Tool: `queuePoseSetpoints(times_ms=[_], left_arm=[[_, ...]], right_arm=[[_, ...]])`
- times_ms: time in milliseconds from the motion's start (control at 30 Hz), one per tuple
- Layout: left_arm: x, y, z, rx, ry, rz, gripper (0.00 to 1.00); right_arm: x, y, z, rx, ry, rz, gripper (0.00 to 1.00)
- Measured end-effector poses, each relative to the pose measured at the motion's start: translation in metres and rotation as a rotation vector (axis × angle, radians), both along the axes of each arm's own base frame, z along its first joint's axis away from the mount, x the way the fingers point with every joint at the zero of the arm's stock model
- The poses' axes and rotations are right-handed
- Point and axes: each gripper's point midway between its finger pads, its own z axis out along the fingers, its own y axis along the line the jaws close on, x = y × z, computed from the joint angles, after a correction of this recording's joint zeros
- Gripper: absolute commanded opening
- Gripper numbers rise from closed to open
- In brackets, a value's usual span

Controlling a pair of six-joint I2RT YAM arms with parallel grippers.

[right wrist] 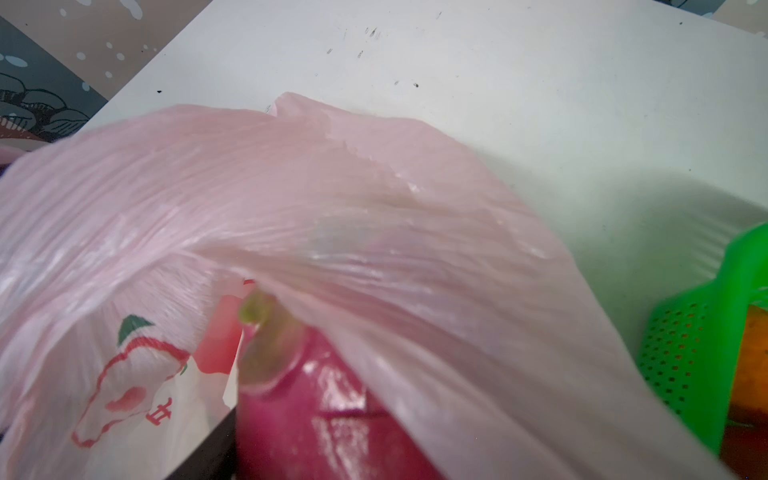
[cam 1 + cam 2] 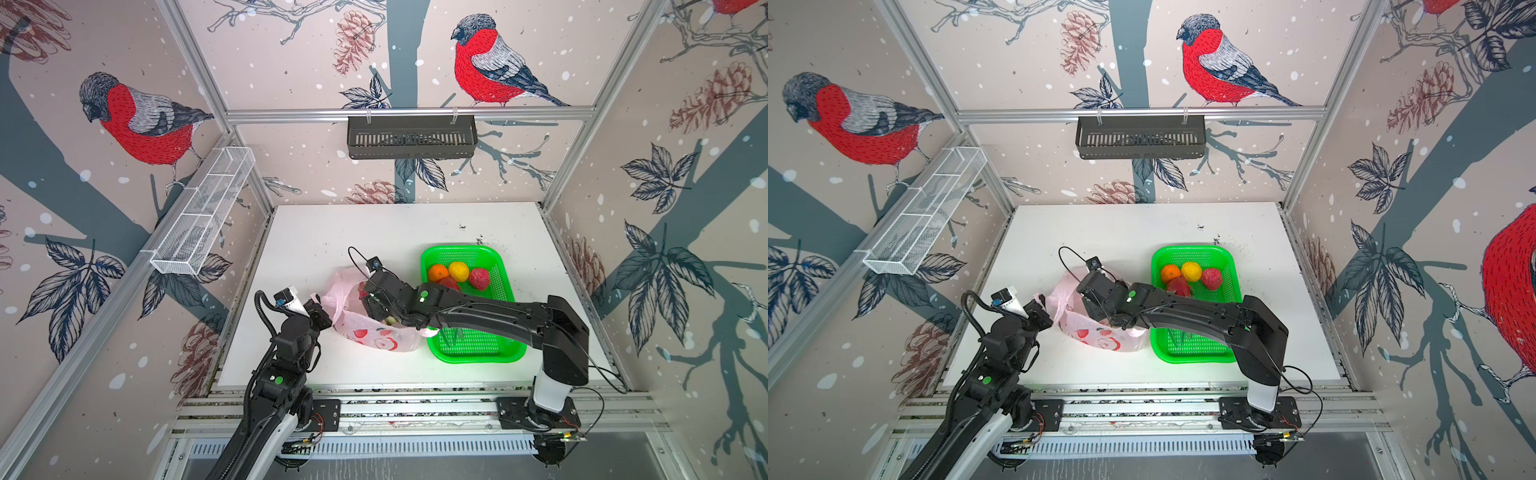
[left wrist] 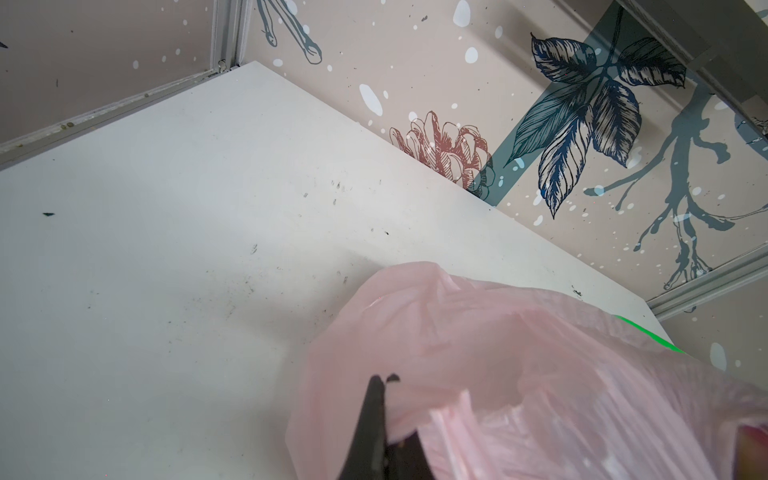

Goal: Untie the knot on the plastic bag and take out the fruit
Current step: 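Lift the dragon fruit up out of the bag with the right gripper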

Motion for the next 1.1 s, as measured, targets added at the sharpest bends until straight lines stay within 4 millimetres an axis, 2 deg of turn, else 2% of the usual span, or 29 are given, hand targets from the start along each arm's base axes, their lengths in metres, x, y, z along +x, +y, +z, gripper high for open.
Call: queuePoseSetpoints(times_ms=[233, 433, 800, 1100], left_arm=[[-0.002, 0.002, -0.004, 0.001, 0.002, 0.009, 0.0], [-0.003, 0.003, -0.006, -0.001, 0.019, 0.014, 0.0], [0.01, -0.001, 0.016, 0.004, 0.055, 0.02, 0.0], [0.017, -0.005, 0.004, 0.021, 0.133, 0.015, 0.0]], right_arm=[[0.003, -0.006, 0.012, 0.034, -0.039, -0.018, 0.32], [-0.001, 0.0, 0.02, 0.057, -0.075, 0.031, 0.32], [-0.021, 0.022, 0.039, 0.094, -0.163, 0.18, 0.32], [-0.022, 0.028, 0.061, 0.155, -0.244, 0.21, 0.33]])
